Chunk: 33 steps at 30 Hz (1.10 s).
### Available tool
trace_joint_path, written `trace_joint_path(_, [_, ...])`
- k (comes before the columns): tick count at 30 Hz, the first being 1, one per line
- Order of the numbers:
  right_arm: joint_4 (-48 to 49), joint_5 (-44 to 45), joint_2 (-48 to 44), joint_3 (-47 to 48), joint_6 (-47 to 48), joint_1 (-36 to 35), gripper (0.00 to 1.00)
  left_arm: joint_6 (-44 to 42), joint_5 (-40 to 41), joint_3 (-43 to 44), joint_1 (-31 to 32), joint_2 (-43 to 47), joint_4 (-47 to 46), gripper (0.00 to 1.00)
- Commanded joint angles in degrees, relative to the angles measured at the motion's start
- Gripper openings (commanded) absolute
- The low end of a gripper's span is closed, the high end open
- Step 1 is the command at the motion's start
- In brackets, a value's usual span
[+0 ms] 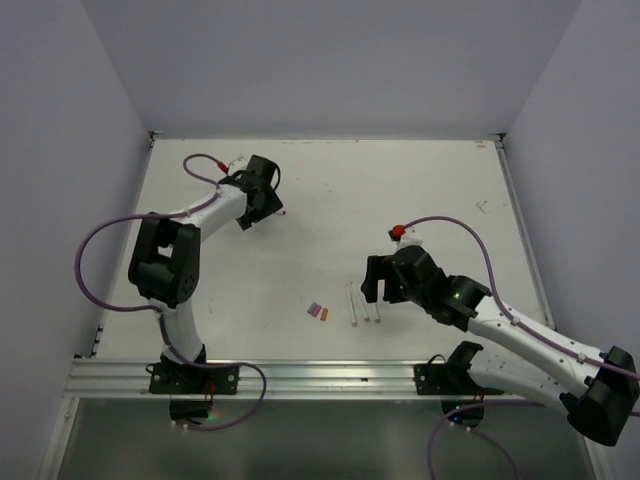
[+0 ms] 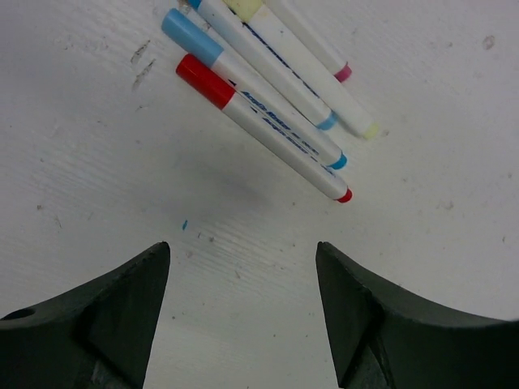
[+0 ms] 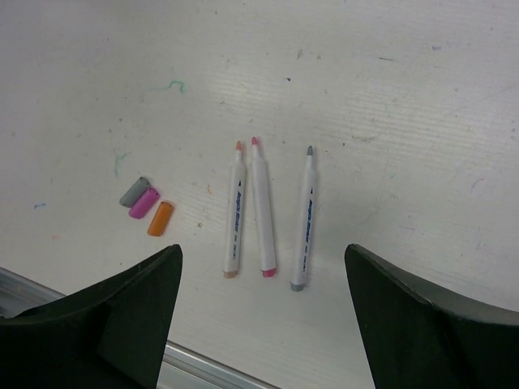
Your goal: Open the pen caps
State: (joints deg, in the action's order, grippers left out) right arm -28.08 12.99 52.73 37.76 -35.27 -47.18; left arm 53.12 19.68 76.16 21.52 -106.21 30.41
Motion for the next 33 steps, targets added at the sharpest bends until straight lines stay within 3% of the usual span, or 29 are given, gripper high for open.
trace_joint_path(1, [-0.93,1.68,-1.66,0.39,1.07,0.24,0.85,2.25,-0.52,4.34,-2.35,-2.85,2.20,0.75])
trace_joint_path(33, [1.80,1.42,-1.40,-2.34,0.99,0.24,0.86,1.72,-4.83,11.47,-6.75,-13.76,0.00,0.71])
